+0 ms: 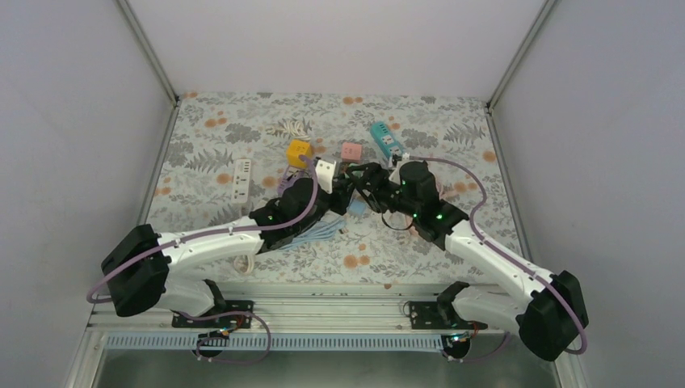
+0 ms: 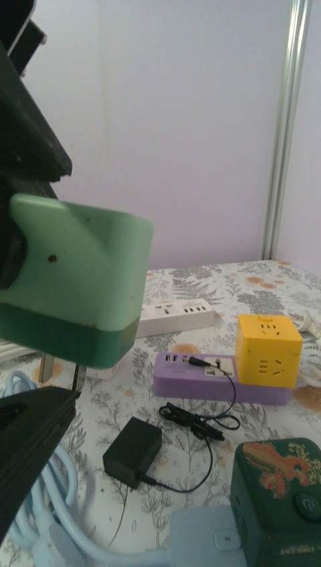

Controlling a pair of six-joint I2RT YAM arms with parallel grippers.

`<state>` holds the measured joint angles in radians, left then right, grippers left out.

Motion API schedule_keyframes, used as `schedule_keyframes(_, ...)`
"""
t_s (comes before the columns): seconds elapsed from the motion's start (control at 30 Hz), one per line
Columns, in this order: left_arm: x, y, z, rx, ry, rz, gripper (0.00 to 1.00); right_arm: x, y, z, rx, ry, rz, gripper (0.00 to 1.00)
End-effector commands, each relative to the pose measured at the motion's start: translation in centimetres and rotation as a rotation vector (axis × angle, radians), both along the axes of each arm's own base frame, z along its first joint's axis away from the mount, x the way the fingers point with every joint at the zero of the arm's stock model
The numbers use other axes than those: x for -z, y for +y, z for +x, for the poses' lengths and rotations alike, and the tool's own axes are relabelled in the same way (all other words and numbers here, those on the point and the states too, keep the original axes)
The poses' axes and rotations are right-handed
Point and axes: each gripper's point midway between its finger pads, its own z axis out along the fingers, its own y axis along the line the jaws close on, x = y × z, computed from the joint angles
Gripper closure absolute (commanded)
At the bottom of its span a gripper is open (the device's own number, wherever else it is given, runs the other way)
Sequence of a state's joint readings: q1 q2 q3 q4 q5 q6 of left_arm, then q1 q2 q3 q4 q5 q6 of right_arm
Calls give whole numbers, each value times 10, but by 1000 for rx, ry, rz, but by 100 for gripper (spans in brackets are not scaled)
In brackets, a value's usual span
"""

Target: Insert the plug

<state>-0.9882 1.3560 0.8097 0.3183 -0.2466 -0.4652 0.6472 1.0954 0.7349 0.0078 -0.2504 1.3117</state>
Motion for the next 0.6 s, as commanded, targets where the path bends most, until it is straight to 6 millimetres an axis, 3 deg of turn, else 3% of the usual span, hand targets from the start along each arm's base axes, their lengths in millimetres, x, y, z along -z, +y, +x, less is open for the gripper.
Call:
schedule_keyframes(0.0, -23, 1, 5, -38, -14, -57, 94, -1, -17, 1, 50, -64, -127, 15)
schedule_keyframes(0.1, -20, 12, 8, -65, 6, -28, 94, -7, -35, 7, 73, -175, -251, 6)
schedule_keyframes(0.27, -22, 31, 19, -47, 98, -31, 93, -16, -45, 2, -53, -500, -490, 6)
schedule_keyframes(0.43, -31, 41, 24, 39, 229, -110, 93, -34, -24, -25, -253, -834, -505, 8)
schedule_keyframes(0.57, -44, 34, 18, 128, 319, -194, 93, -34, -6, -20, -290, -910, -565, 8)
